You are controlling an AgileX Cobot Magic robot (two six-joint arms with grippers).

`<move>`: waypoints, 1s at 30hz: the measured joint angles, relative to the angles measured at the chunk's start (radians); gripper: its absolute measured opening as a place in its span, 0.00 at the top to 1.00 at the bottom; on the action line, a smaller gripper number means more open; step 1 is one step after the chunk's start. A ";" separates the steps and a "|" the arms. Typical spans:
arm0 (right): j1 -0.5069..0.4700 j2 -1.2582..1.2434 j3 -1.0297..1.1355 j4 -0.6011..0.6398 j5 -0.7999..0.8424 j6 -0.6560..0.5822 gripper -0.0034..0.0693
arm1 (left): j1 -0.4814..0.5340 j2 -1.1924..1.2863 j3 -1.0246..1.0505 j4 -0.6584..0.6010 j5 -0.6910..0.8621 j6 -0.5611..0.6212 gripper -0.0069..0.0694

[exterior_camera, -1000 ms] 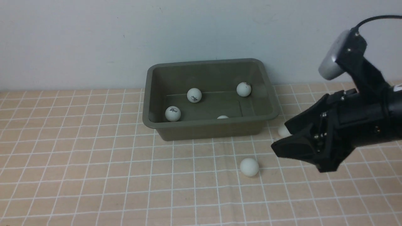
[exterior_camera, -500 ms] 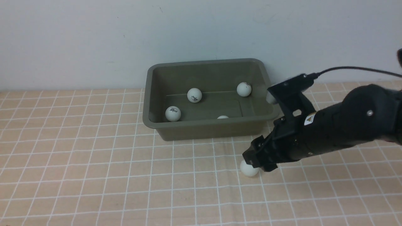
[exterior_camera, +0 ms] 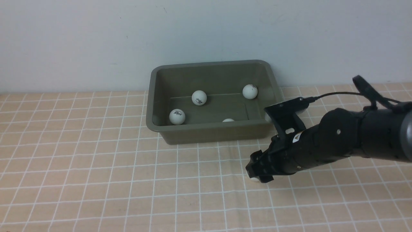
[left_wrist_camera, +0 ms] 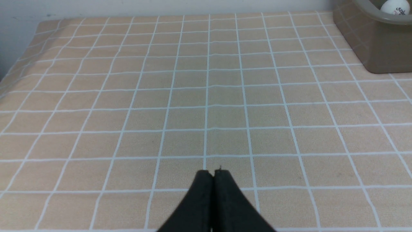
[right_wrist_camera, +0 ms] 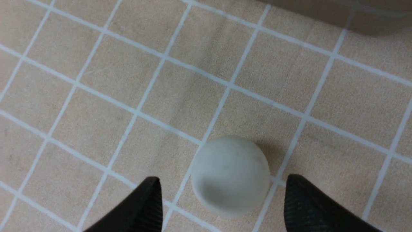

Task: Put the table tennis balls into the box on the light coffee tablecloth.
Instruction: 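Reach for and grasp a ping pong ball on the table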

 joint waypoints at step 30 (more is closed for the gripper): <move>0.000 0.105 -0.115 -0.112 0.121 0.030 0.49 | 0.000 0.000 0.000 0.000 0.000 -0.006 1.00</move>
